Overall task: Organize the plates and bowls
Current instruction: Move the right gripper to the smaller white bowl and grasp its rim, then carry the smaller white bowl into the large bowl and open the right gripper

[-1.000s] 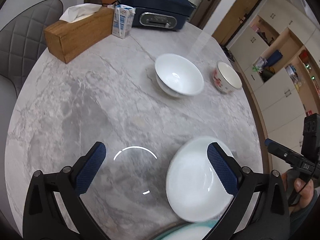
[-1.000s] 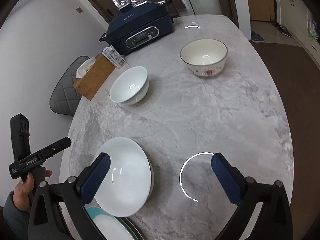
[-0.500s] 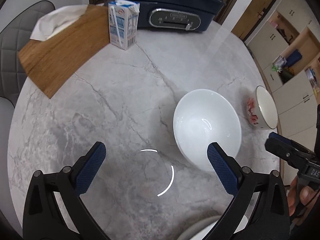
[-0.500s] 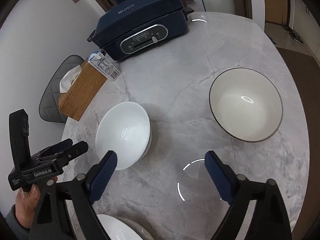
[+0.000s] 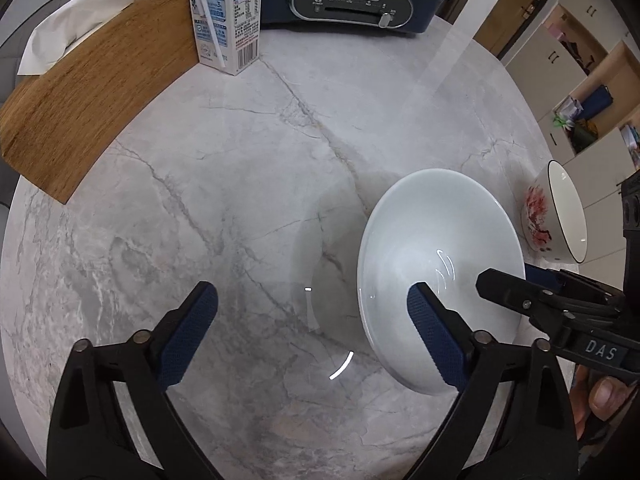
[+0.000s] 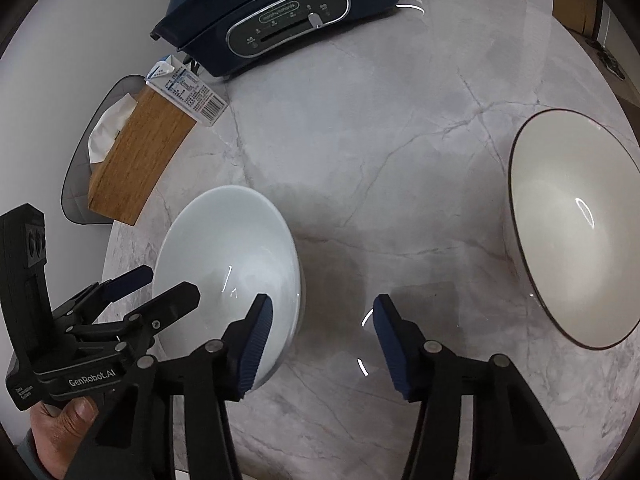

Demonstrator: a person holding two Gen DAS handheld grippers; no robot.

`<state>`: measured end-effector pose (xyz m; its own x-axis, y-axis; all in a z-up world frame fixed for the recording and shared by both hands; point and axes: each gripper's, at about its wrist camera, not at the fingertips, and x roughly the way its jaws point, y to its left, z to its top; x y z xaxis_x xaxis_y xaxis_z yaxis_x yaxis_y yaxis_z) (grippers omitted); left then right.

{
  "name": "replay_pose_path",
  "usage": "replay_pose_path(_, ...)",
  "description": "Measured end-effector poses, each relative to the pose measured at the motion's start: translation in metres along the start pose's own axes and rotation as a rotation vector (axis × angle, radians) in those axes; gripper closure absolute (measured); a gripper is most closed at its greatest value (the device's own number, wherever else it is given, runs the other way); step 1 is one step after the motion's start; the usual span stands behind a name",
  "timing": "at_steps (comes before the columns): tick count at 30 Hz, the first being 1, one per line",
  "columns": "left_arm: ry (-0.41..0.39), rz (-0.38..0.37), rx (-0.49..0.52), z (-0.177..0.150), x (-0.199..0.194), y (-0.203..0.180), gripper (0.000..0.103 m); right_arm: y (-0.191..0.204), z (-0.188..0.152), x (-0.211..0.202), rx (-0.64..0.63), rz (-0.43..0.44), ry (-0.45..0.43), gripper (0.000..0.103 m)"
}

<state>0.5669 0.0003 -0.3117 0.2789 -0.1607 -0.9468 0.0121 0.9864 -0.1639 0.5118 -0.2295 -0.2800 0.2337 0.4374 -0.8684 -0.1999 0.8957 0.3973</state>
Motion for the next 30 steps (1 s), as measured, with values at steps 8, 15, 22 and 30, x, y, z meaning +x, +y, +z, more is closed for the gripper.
replay_pose_path(8,0.016,-0.015,0.034,0.000,0.012,-0.011,0.060,0.003,0.001,0.004,-0.018,0.015,0.005,0.076)
replay_pose_path(15,0.024,-0.034,0.066,-0.002,0.009,-0.027,0.086,0.018,0.004,0.005,-0.043,0.030,0.004,0.090)
replay_pose_path(22,0.012,-0.037,0.059,-0.008,-0.013,-0.030,0.086,0.023,0.001,-0.005,-0.049,0.028,-0.019,0.091)
replay_pose_path(30,-0.010,-0.054,0.093,-0.014,-0.057,-0.042,0.086,0.032,-0.011,-0.038,-0.060,0.027,-0.042,0.091)
